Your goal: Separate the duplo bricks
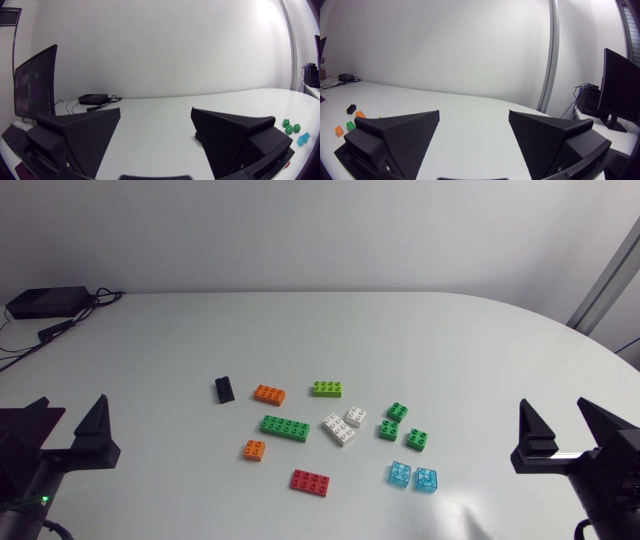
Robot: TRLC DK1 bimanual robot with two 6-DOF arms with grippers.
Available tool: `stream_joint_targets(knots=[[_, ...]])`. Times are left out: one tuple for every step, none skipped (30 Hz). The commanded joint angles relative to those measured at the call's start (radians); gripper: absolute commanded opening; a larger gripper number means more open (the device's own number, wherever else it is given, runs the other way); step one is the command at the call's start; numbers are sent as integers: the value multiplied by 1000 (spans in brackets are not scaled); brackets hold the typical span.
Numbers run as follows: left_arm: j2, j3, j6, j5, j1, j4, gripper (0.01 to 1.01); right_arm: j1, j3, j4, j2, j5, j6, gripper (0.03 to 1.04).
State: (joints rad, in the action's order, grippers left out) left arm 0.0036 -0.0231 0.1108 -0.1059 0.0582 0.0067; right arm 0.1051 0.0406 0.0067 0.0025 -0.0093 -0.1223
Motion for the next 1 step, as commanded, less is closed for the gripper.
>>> stream_joint_targets(knots=[[-16,22,-25,12,-3,1,984,1,-42,-10,-7,-11,24,995]])
